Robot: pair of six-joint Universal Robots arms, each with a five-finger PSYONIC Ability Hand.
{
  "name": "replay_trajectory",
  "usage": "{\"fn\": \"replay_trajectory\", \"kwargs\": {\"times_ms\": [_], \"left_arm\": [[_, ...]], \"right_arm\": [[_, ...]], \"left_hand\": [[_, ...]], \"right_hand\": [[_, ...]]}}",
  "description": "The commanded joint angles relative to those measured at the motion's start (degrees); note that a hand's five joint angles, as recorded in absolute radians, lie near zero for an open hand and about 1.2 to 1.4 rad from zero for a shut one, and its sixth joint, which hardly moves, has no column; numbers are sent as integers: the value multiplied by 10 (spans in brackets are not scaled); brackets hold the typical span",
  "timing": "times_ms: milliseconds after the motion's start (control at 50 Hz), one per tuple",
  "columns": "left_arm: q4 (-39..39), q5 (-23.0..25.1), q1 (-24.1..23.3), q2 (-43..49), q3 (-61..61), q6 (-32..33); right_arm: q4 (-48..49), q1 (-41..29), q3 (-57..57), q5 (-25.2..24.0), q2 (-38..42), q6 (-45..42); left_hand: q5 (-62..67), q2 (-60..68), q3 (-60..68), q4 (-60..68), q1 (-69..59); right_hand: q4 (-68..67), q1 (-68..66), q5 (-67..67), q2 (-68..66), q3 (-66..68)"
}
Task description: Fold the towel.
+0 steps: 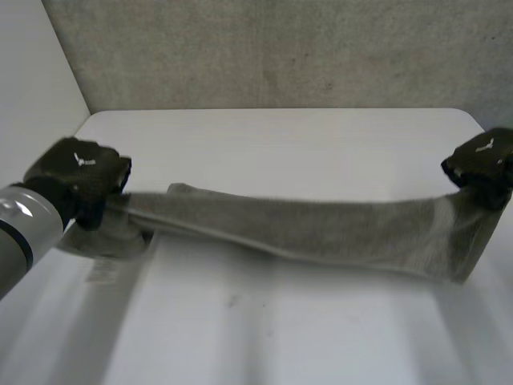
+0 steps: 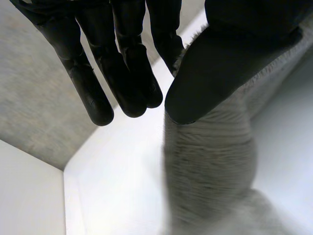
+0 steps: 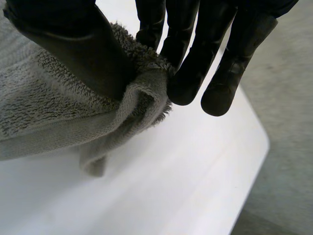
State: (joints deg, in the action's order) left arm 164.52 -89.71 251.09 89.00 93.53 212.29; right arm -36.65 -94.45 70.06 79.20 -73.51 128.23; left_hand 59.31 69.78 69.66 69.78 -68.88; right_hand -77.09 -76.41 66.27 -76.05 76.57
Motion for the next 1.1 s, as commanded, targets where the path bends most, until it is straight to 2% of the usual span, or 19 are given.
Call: {"fn": "replay_trajectory", "kwargs": {"times_ms": [20,100,140,220,260,280,340,360,400,420,440,540,640,700,800,980,1100], "left_arm": [[33,-1,-4,106,20,19],[52,-1,-5,158,-2,21],[80,-5,-6,205,-53,23],[115,-6,-6,225,-122,23],[169,-11,-5,222,-192,19],[170,-11,-5,222,-193,19],[289,-28,-2,190,-255,13],[289,-28,-2,190,-255,13],[377,-51,-2,160,-259,3],[377,-51,-2,160,-259,3],[410,-59,-2,153,-256,-3],[417,-60,-8,143,-214,-7],[394,-54,-2,135,-100,-6],[393,-48,-2,135,-65,-6],[403,-3,5,143,70,-8],[448,11,12,188,144,-6],[450,13,33,182,146,-10]], "right_arm": [[-1,-43,4,2,71,-25],[12,-64,-19,4,101,-14],[52,-78,-67,9,137,13],[95,-89,-150,12,166,62],[137,-95,-240,10,173,124],[137,-95,-240,10,173,124],[249,-92,-326,12,157,251],[250,-92,-326,12,157,251],[300,-88,-335,14,128,317],[301,-88,-335,14,128,317],[304,-88,-334,10,116,334],[246,-88,-331,4,109,321],[117,-88,-293,-26,134,238],[95,-88,-278,-34,146,215],[56,-88,-223,-38,205,155],[-13,-86,-240,-34,281,141],[-22,-72,-312,-36,295,186]], "left_hand": [[107,102,103,102,-111],[107,102,103,102,-111],[107,102,103,102,-111],[107,102,103,102,-111],[107,102,103,102,-111],[107,102,103,102,-111],[107,102,103,102,-111],[107,102,103,102,-111],[107,102,103,102,-111],[107,102,103,102,-111],[107,102,103,102,-111],[107,102,103,102,-111],[107,102,103,102,-111],[107,102,103,102,-111],[107,102,103,102,-111],[107,102,103,102,-111],[107,102,103,102,-111]], "right_hand": [[-29,-36,37,-39,34],[-29,-36,37,-39,34],[-29,-36,37,-39,34],[-29,-36,37,-39,34],[-29,-36,37,-39,34],[-29,-36,37,-39,34],[-29,-36,37,-39,34],[-29,-36,37,-39,34],[-29,-36,37,-39,34],[-29,-36,37,-39,34],[-29,-36,37,-39,34],[-29,-36,37,-39,34],[-29,-36,37,-39,34],[-29,-36,37,-39,34],[-29,-36,37,-39,34],[-29,-36,37,-39,34],[-29,-36,37,-39,34]]}}
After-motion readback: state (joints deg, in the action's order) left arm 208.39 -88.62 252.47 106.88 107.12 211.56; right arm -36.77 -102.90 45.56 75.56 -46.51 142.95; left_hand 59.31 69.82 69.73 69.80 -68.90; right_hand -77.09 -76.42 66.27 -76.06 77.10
